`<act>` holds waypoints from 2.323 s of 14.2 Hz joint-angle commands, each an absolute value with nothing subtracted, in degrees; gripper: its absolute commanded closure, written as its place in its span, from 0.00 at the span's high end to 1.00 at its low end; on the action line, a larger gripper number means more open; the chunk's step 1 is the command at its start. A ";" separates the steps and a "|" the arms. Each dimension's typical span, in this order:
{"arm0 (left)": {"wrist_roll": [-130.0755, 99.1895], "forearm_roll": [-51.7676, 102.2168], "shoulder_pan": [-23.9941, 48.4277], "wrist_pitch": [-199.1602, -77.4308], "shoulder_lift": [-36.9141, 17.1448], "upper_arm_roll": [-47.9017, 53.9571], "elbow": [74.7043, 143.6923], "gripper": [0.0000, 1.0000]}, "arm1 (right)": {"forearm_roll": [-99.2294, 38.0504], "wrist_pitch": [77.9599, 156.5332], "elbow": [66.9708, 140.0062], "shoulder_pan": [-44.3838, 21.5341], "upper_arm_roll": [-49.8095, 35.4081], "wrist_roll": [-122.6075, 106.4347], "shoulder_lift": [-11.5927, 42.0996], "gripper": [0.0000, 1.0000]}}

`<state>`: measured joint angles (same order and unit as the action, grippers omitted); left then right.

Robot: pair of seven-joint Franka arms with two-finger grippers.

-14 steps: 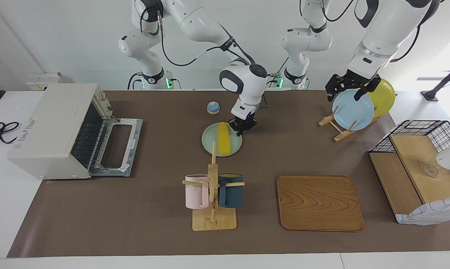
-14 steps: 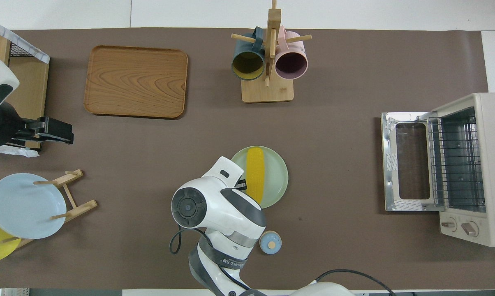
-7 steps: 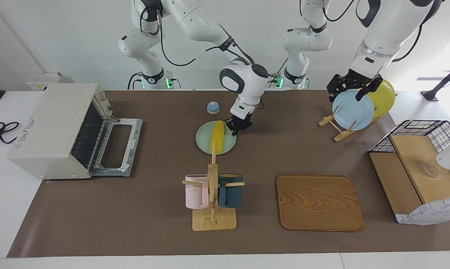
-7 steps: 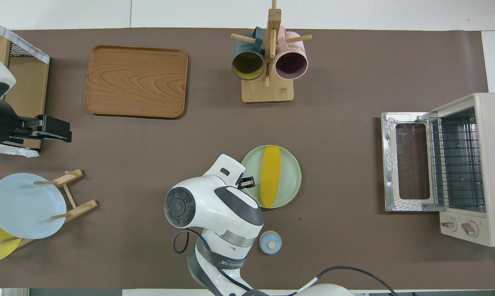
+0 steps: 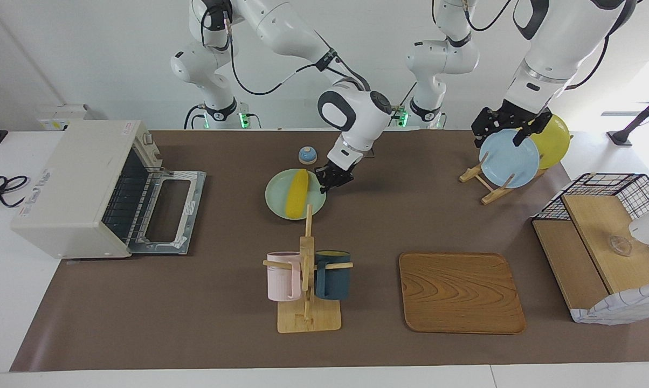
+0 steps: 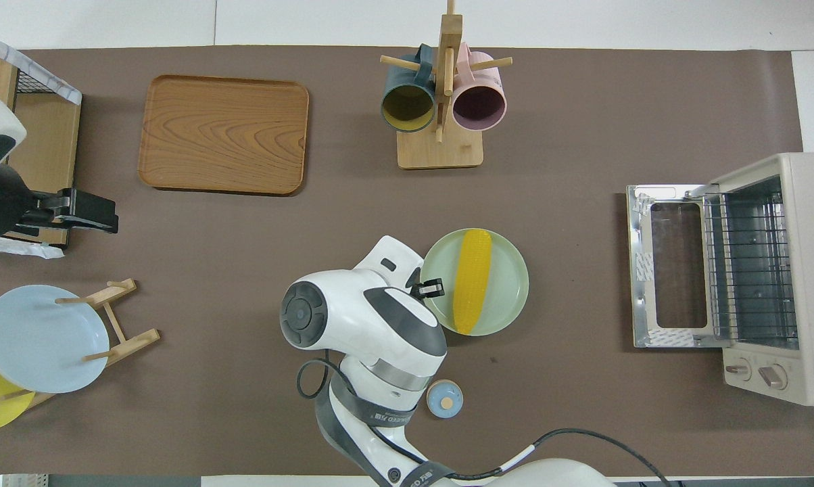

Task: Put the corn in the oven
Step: 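Carry the plate with corn toward the open oven with the right gripper, then slide the plate into the oven with the right gripper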

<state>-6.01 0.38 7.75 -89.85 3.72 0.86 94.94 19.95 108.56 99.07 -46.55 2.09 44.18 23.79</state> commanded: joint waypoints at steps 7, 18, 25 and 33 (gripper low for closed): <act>-5.62 -0.26 7.03 -89.30 3.69 1.23 94.48 1.00 | 20.39 110.39 116.00 -31.22 1.32 24.37 5.73 0.00; -5.62 -0.26 7.03 -89.12 3.69 1.23 94.48 1.00 | 24.07 119.00 127.35 -15.04 1.49 4.75 -3.52 0.00; -5.62 -0.26 7.03 -89.12 3.69 1.23 94.48 1.00 | 24.17 122.95 130.69 -7.49 1.49 -0.07 -4.04 0.00; -5.62 -0.26 7.03 -89.12 3.69 1.23 94.48 1.00 | 24.17 122.35 132.01 -3.87 1.49 -1.84 -4.75 0.00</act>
<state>-6.01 0.38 7.75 -89.79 3.72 0.83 94.94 22.95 122.15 130.42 -5.82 2.09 -0.24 -3.18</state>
